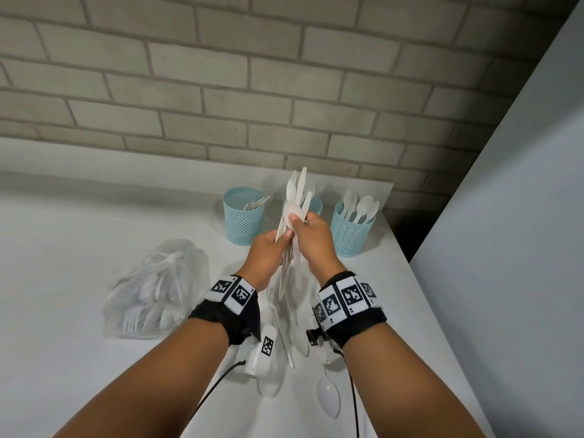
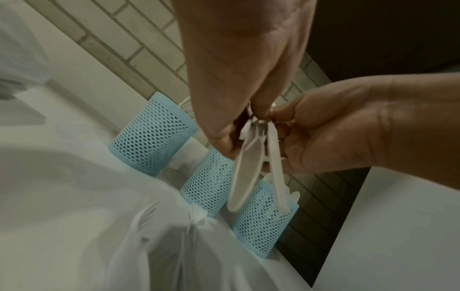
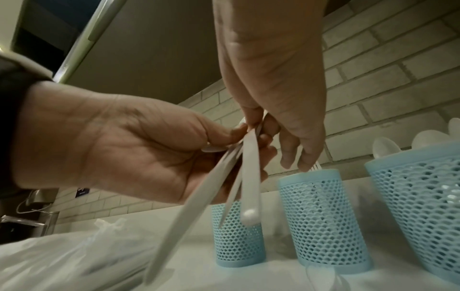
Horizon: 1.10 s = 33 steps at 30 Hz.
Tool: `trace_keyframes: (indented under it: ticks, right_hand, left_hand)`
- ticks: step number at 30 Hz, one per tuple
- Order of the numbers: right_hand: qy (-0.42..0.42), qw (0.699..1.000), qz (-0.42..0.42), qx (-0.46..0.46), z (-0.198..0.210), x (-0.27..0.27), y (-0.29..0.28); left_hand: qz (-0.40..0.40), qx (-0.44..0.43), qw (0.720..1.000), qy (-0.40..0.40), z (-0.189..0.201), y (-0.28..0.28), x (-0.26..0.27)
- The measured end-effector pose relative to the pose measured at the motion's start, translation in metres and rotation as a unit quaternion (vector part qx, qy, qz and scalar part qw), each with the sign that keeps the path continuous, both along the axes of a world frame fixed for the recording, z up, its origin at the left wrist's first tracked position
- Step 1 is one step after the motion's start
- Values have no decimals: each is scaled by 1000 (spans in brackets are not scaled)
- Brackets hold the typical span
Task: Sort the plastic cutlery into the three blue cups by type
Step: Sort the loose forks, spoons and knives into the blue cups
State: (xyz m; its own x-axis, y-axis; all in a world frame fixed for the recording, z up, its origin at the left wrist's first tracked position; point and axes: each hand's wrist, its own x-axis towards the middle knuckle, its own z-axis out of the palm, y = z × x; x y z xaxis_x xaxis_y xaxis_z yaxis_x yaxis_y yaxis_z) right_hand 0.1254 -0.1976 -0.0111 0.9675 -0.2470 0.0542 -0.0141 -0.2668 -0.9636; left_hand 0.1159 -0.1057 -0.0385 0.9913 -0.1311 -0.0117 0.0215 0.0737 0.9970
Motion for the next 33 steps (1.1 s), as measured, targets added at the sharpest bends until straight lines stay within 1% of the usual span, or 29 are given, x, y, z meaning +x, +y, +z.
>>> trace_keyframes:
  ticks: [4, 8, 11, 15, 18, 21, 23, 25, 27, 29, 33]
  right_hand:
    - [22, 999, 17, 25, -1, 2, 0]
    - [41, 998, 38, 25, -4, 1, -2]
    - [27, 998, 39, 27, -3, 1, -7]
    - [-30, 999, -27, -29, -4, 7, -13]
    - [-36, 996, -62, -44, -9, 13, -19]
    - [-45, 993, -82, -67, -9, 19, -29]
    - [-53, 989, -116, -77, -4, 22, -36]
    - [-77, 983, -163, -40, 2, 24, -44]
    - [-105, 977, -181, 39, 7, 25, -49]
    - [-99, 977, -166, 86, 7, 27, -50]
    - [-1, 998, -50, 24, 1, 23, -38]
  left_hand:
    - [-43, -17, 999, -10, 2, -1, -3]
    - [-70, -27, 997, 2, -1, 0, -3]
    - [-80, -21, 997, 7, 0, 0, -5]
    - [-90, -13, 995, 42, 0, 0, -9]
    - [-114, -17, 991, 68, 2, 0, -12]
    - [-109, 5, 990, 88, 2, 0, -14]
    - [-112, 20, 989, 95, 0, 3, -16]
    - [-110, 31, 988, 99, -3, 6, -17]
    - [-106, 41, 988, 101, -7, 10, -17]
    - [-106, 58, 988, 94, -10, 14, -17]
    - [-94, 89, 989, 72, -11, 13, -20]
